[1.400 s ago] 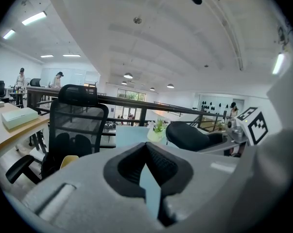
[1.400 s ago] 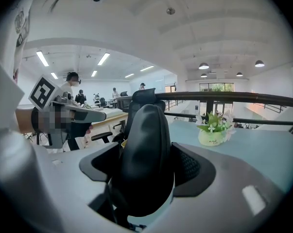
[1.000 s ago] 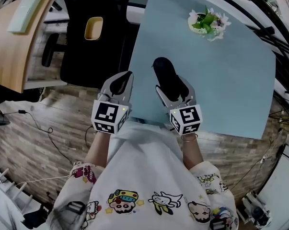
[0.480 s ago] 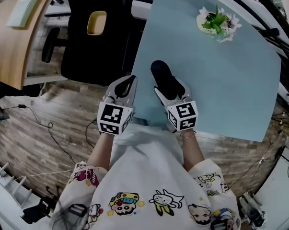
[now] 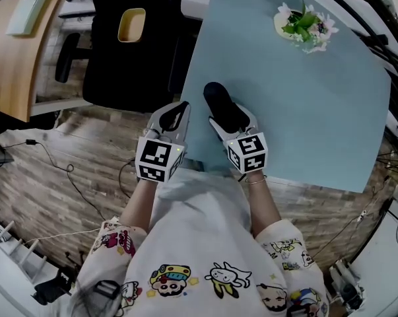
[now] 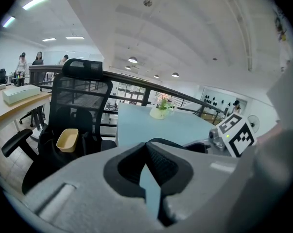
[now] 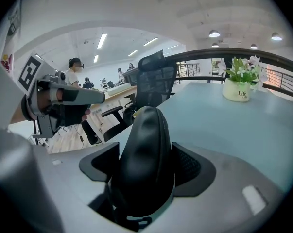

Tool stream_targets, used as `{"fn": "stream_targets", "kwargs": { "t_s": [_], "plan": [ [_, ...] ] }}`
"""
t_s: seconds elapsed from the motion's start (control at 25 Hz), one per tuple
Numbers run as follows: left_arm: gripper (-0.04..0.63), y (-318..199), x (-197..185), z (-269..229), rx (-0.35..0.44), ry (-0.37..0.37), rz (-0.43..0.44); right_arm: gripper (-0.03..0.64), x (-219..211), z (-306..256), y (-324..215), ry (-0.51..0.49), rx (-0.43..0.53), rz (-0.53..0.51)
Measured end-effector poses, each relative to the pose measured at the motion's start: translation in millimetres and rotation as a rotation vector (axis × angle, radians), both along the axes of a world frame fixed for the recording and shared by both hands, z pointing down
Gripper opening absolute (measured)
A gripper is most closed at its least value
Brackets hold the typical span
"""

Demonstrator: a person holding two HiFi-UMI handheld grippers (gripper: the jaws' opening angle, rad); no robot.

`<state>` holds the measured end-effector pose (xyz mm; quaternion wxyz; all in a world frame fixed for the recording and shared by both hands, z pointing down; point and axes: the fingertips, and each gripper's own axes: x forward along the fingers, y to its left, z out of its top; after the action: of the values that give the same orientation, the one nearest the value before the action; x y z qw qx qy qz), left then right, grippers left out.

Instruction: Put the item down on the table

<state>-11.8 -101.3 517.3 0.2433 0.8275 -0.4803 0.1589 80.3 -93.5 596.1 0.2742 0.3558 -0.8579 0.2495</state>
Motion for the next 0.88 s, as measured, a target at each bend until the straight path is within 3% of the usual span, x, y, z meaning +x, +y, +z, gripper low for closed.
{"fn": "stream_targets", "kwargs": {
  "t_s": [0.6, 0.88],
  "plan": [
    [0.000, 8.6, 14.7, 11.6, -0.021, -0.006, 0.026, 0.350, 4.4, 24.1, 6.1, 0.010, -0.070, 0.005],
    [0.000, 8.8, 16.8, 9.3, -0.014, -0.010, 0.044, 0.379, 1.5, 29.8, 10.0, 0.064, -0.085, -0.032]
  ]
}}
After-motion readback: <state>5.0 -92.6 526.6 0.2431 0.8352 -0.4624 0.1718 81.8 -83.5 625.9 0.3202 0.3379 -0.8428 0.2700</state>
